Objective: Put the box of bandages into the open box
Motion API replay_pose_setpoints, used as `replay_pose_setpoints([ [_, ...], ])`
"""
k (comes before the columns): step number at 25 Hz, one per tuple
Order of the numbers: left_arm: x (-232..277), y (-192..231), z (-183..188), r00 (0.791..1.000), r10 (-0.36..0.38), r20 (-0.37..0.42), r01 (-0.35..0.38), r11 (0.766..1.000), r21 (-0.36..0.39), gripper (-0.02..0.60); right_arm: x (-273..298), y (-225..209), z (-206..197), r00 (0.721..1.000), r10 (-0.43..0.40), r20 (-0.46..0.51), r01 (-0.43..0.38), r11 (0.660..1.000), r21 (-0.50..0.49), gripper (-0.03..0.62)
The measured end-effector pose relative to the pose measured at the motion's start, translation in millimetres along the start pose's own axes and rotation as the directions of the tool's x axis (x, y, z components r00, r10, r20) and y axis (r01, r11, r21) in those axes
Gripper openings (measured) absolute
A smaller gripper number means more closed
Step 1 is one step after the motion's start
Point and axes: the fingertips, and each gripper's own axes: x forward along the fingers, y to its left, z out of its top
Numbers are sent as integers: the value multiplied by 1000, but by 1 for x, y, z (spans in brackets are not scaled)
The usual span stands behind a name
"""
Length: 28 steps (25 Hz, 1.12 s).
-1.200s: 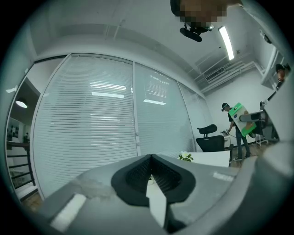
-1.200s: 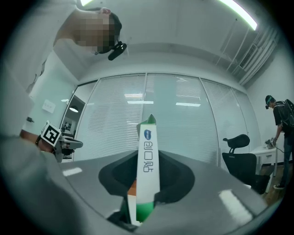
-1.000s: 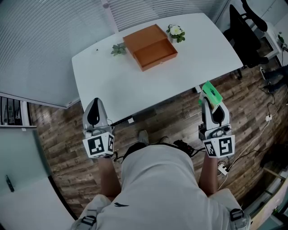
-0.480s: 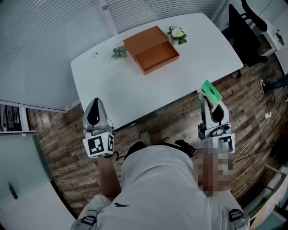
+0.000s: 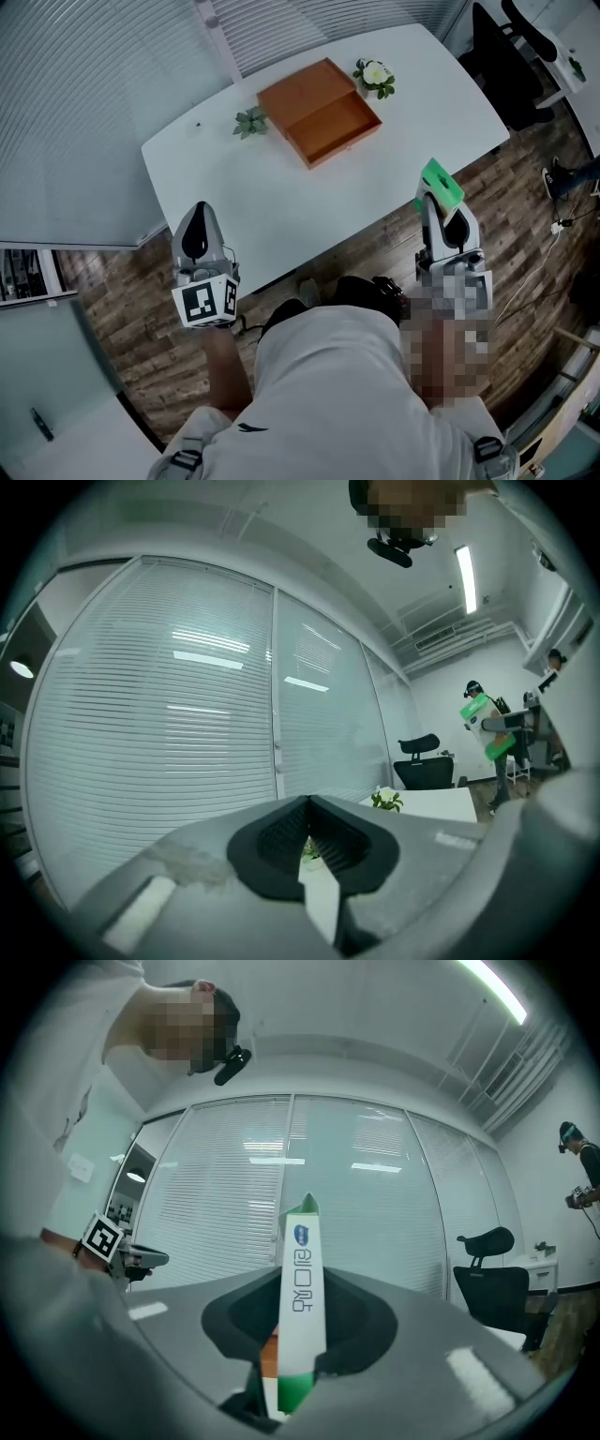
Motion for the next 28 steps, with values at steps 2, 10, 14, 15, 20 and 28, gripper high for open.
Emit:
replay_pose_setpoints([
  [2,10,-1,-1,1000,-4,-5,4,1000,-1,5,8,-3,-4,1000,4,-10,-4,1000,4,87],
  [10,53,0,-3,999,50,-14,-51,998,-26,5,62,-35,-27,998,61,-31,-60,997,39,87],
  [14,75,-1,4,993,120,-16,-120,993,-21,5,101,-56,-33,992,126,-31,-123,990,69,87],
  [15,79,-1,6,991,136,-17,-136,991,-18,5,110,-61,-33,989,142,-29,-140,987,74,87],
  [20,97,-3,9,981,191,-25,-192,981,-17,5,147,-74,-40,977,211,-37,-209,976,67,87],
  [28,113,1,7,974,222,-48,-223,975,-9,5,174,-81,-56,966,250,-68,-244,966,83,87],
])
